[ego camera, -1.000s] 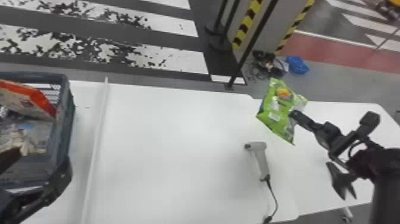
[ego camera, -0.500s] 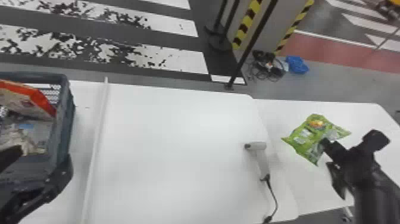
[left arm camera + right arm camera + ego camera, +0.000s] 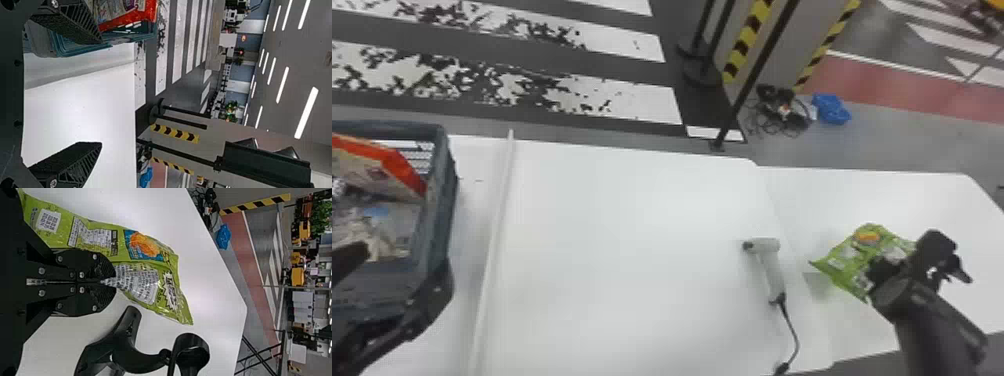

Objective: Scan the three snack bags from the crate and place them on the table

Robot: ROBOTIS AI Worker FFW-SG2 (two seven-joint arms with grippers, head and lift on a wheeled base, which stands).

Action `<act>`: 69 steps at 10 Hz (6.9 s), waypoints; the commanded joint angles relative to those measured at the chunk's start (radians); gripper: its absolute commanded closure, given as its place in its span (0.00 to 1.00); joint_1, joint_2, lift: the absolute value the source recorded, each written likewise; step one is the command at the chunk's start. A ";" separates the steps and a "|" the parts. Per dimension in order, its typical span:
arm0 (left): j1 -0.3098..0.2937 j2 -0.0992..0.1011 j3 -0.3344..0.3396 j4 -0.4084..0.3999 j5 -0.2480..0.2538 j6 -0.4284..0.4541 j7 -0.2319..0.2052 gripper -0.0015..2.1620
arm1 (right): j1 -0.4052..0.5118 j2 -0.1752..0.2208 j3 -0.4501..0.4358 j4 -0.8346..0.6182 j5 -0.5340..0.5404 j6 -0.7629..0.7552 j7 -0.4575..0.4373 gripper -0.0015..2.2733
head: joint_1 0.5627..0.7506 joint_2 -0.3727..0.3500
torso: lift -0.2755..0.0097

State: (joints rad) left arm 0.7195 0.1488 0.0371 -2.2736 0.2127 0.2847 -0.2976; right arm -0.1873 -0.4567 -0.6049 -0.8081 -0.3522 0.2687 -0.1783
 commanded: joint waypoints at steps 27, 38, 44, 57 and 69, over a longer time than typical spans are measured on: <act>-0.333 0.137 0.452 0.428 0.295 0.052 -0.345 0.04 | 0.879 0.394 0.553 -1.178 0.093 -0.297 0.106 0.03 | 0.70 0.67 | 0.84; -0.790 0.267 0.299 0.810 0.218 0.187 -0.379 0.04 | 0.890 0.385 0.606 -1.148 0.121 -0.291 0.105 0.03 | 0.70 0.76 | 0.84; -0.848 0.282 0.204 0.936 0.182 0.156 -0.468 0.04 | 0.907 0.388 0.616 -1.165 0.128 -0.291 0.102 0.03 | 0.70 0.76 | 0.84; -0.979 0.288 0.073 1.083 0.108 0.074 -0.453 0.09 | 0.897 0.391 0.597 -1.168 0.108 -0.282 0.099 0.03 | 0.70 0.68 | 0.84; -0.578 0.258 0.319 0.379 0.134 0.825 -0.390 0.06 | 0.956 0.308 0.609 -1.292 -0.030 -0.291 0.086 0.03 | 0.70 0.69 | 0.84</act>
State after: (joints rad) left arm 0.1431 0.4082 0.3472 -1.8838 0.3349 1.0846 -0.6861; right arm 0.7638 -0.1424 0.0041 -2.0936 -0.3799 -0.0216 -0.0923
